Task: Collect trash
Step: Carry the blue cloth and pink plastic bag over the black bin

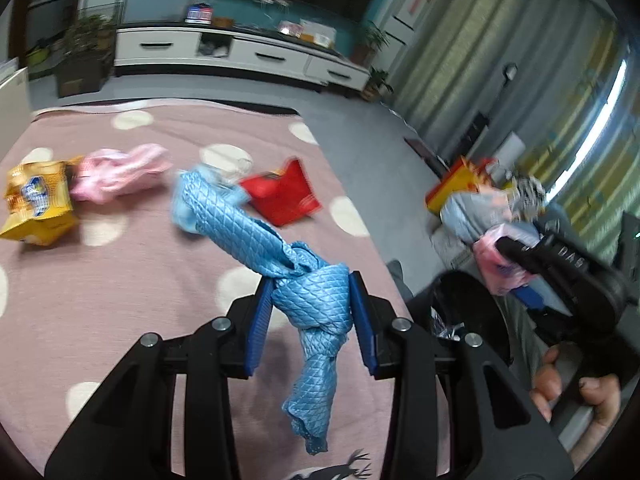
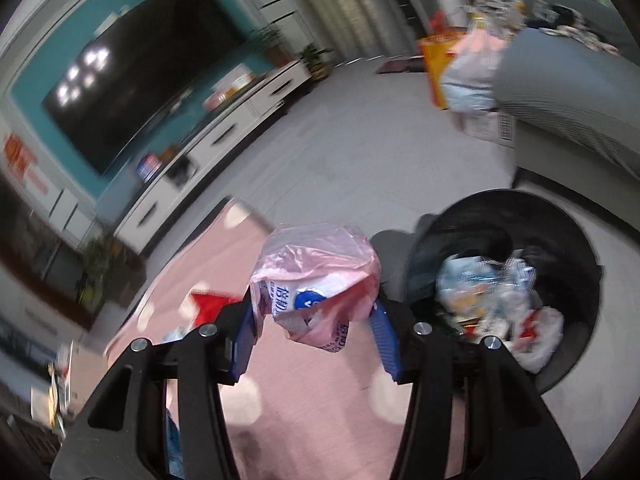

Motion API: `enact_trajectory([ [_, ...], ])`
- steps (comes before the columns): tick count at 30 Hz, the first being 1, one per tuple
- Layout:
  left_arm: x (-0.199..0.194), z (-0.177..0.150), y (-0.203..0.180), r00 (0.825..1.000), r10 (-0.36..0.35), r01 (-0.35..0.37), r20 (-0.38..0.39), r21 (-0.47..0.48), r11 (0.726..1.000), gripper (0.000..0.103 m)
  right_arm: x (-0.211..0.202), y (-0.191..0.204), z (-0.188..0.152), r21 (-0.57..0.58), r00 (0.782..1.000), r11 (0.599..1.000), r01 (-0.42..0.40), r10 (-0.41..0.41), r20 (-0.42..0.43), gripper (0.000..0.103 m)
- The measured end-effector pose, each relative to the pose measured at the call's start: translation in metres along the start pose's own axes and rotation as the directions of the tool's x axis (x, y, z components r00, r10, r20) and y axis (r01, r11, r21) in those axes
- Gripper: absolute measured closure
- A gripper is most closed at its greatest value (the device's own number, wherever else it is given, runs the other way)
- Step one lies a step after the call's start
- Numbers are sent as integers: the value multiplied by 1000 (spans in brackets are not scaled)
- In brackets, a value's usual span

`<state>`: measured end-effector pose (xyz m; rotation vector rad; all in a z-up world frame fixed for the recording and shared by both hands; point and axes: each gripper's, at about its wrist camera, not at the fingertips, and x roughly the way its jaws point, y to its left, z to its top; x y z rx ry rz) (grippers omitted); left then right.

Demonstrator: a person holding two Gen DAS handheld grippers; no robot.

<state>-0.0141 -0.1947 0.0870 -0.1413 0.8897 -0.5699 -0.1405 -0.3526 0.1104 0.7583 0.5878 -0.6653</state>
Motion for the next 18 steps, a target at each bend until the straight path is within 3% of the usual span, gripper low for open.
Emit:
enact_trajectory([
  [10, 47, -9, -80, 994, -86, 94, -71, 123, 988, 64, -13, -66, 16, 166, 994, 982, 90, -99, 44, 50],
  [18, 87, -23, -132, 971, -175, 204, -164, 183, 962, 64, -20, -106, 20, 268, 986, 952, 148, -164, 36, 50],
])
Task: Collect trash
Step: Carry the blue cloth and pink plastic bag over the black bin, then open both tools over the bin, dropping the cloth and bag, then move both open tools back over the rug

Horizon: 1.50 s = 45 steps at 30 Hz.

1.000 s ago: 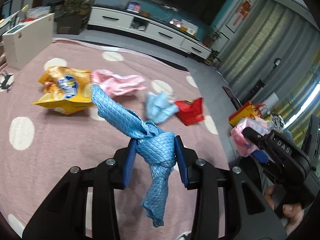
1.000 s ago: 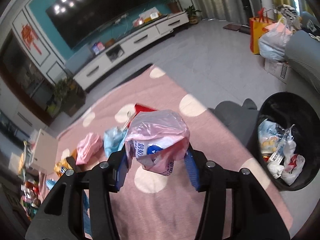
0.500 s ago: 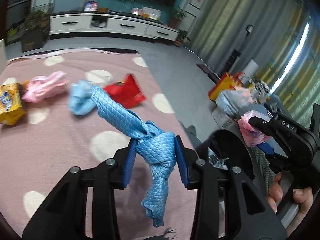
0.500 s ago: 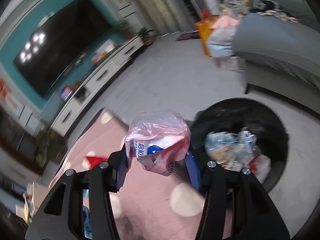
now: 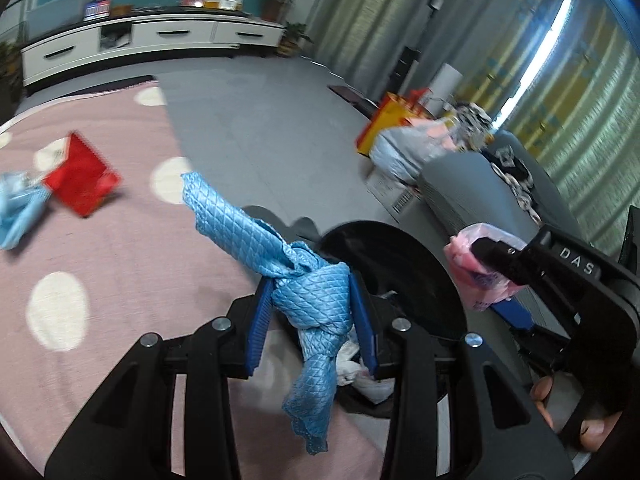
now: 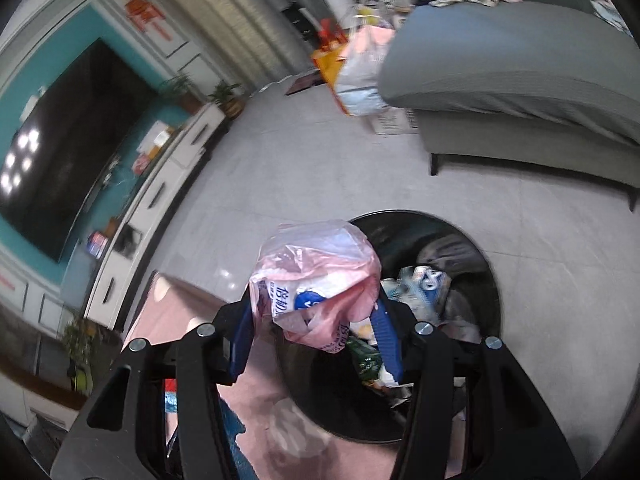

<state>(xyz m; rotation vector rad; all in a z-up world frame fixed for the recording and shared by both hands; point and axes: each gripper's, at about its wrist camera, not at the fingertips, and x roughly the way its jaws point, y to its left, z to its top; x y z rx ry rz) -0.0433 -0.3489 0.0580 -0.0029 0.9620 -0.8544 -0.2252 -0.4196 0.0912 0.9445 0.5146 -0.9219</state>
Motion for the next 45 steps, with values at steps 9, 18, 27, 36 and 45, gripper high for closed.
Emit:
enact_trajectory([
  [9, 41, -15, -35, 977, -164, 170, -136, 33, 985, 64, 7, -31, 7, 102, 999, 994, 46, -44, -30, 45],
  [18, 38, -13, -45, 975, -191, 198, -112, 52, 979, 29, 10, -35, 12, 113, 995, 989, 99, -96, -38, 31],
  [27, -24, 6, 19, 999, -15, 16, 50, -4, 1000, 7, 10, -14, 9, 56, 997, 995, 78, -77, -25, 23],
  [36, -137, 20, 173, 899, 398, -343, 181, -272, 899, 4, 18, 45, -14, -118, 998, 993, -2, -6, -67, 23],
  [45, -197, 5, 310, 758, 649, -546, 69, -478, 689, 3, 26, 101, -51, -330, 994, 944, -28, -9, -110, 23],
])
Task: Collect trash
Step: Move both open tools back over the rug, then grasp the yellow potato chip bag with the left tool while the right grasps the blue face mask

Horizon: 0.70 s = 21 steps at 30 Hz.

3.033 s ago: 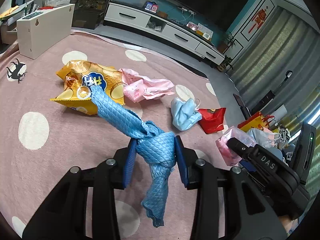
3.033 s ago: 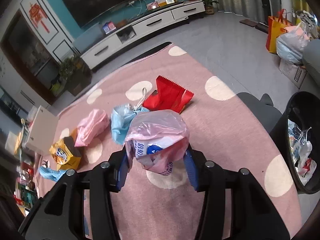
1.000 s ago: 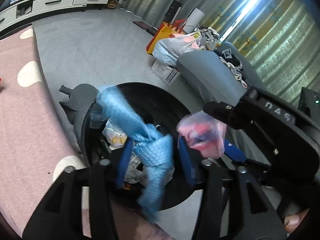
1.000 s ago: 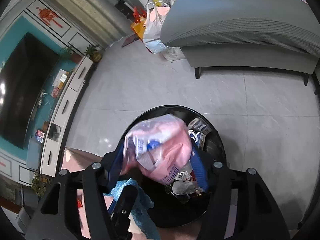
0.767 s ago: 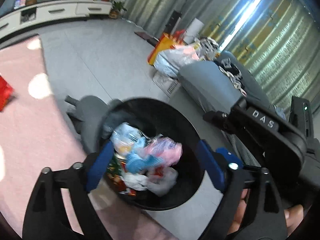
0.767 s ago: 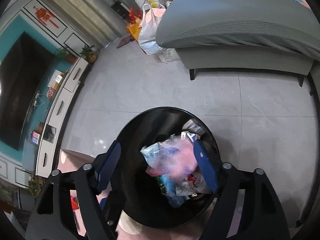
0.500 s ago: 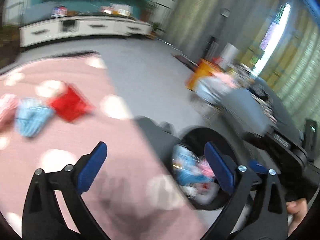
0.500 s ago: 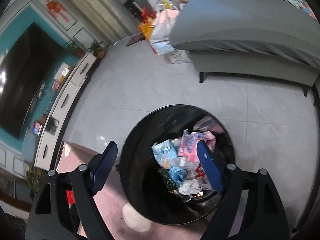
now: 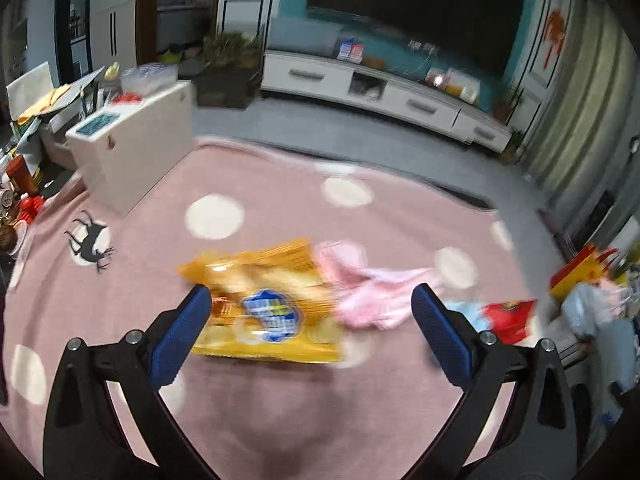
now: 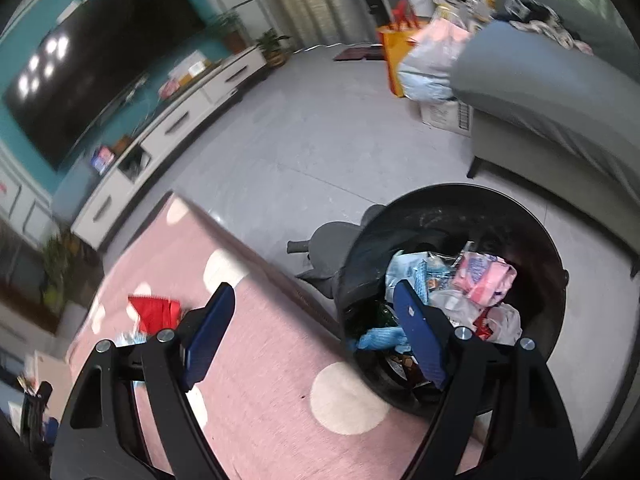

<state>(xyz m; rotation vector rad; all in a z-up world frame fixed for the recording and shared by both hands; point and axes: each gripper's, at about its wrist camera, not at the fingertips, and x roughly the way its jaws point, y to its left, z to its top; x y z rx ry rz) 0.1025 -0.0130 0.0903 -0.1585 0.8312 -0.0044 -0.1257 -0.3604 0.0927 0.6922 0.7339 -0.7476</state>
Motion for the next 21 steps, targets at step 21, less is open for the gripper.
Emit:
enact_trajectory([
  [21, 56, -38, 22, 991, -79, 75, -111, -41, 996, 14, 11, 50, -20, -141, 1000, 990, 6, -10, -25, 23],
])
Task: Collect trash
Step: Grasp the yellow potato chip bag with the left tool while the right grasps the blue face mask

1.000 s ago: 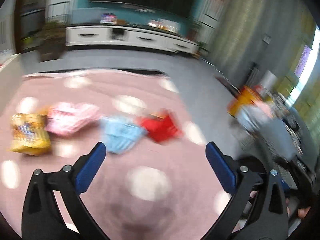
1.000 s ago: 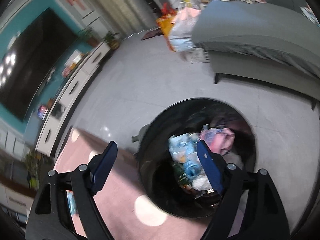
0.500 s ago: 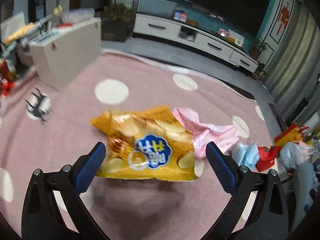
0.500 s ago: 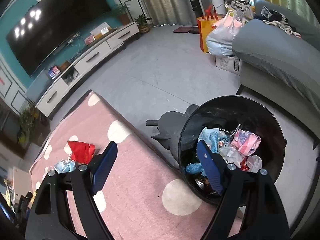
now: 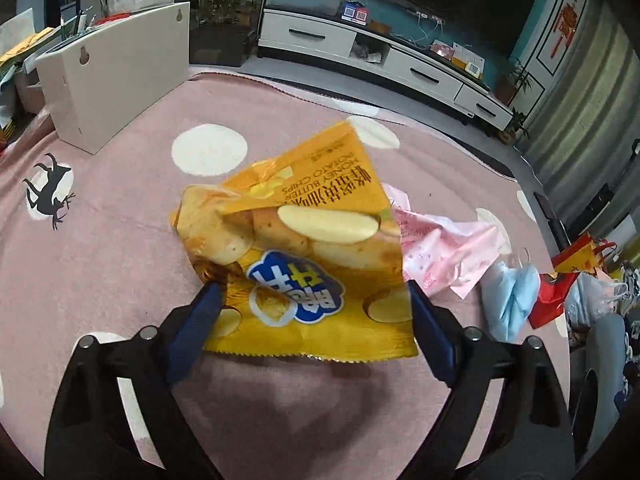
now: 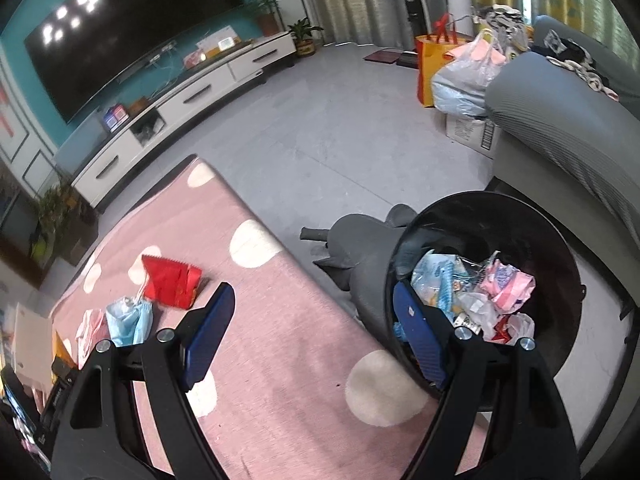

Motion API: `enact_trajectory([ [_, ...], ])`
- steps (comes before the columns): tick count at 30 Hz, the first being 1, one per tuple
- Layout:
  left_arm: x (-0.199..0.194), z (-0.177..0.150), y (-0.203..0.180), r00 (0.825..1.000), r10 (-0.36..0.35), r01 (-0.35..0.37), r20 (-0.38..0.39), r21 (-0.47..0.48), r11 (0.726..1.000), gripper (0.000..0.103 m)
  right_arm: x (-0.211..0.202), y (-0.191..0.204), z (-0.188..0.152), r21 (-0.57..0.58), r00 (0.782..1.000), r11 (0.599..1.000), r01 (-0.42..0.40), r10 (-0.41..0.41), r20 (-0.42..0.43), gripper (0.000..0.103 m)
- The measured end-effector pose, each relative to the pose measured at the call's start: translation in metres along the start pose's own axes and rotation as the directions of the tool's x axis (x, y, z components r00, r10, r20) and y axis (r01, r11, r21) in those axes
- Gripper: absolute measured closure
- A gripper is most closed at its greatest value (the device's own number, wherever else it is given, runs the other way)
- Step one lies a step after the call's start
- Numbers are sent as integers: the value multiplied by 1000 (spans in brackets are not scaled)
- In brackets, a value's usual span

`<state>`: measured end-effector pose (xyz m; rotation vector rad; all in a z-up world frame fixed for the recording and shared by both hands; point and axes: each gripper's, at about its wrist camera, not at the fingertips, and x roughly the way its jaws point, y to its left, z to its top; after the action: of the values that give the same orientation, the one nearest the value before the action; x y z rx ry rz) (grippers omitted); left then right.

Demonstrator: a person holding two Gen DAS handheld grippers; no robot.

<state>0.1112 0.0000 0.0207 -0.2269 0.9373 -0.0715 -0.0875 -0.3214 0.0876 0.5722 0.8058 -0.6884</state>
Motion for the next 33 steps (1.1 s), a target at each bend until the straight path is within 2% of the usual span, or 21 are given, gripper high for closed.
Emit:
enact_trajectory([
  [4, -2, -2, -1, 1000, -5, 6, -8, 21, 1000, 17, 1, 5, -2, -13, 1000, 1000, -2, 2, -3, 23],
  [9, -21, -4, -1, 1000, -11, 11, -5, 4, 1000, 21, 4, 7, -3, -7, 1000, 1000, -10, 10, -13, 23],
  [10, -27, -4, -1, 1000, -11, 10, 2, 5, 1000, 28, 5, 9, -3, -9, 1000, 1000, -24, 24, -18, 23],
  [12, -42, -5, 0, 1000, -15, 15, 11, 3, 1000, 60, 10, 19, -5, -16, 997, 997, -70, 69, -35, 23],
  [13, -51, -7, 4, 1000, -28, 28, 14, -30, 999, 61, 13, 25, -6, -22, 994, 995, -97, 96, -48, 23],
  [16, -62, -17, 12, 995, -102, 102, 0, -73, 992, 60, 26, 56, -12, -56, 972, 976, -211, 203, -117, 23],
  [17, -61, -20, 12, 995, -104, 103, -8, -71, 992, 60, 32, 71, -15, -70, 959, 964, -256, 243, -148, 23],
  [20, -58, -23, 21, 997, -77, 76, -17, -89, 993, 60, 48, 111, -25, -113, 931, 940, -322, 294, -216, 23],
  [21, -57, -21, 25, 997, -81, 79, -17, -106, 991, 58, 52, 123, -27, -130, 926, 933, -335, 301, -227, 23],
  [23, -58, -16, 36, 995, -101, 99, -3, -150, 984, 46, 63, 150, -34, -174, 918, 917, -359, 313, -245, 23],
  [24, -61, -12, 39, 994, -112, 112, 10, -162, 980, 29, 68, 159, -37, -189, 914, 910, -369, 318, -252, 23],
  [25, -63, -10, 41, 993, -116, 118, 22, -162, 980, 19, 76, 170, -40, -205, 912, 906, -371, 313, -265, 23],
  [28, -73, -1, 37, 992, -105, 114, 75, -120, 986, 7, 98, 187, -45, -223, 918, 911, -346, 280, -280, 23],
  [30, -71, 9, 29, 989, -106, 114, 106, -74, 991, 3, 108, 191, -46, -233, 925, 916, -326, 258, -280, 23],
  [33, -48, 15, 23, 995, -70, 71, 72, -19, 997, 3, 119, 191, -49, -233, 920, 915, -331, 257, -297, 23],
])
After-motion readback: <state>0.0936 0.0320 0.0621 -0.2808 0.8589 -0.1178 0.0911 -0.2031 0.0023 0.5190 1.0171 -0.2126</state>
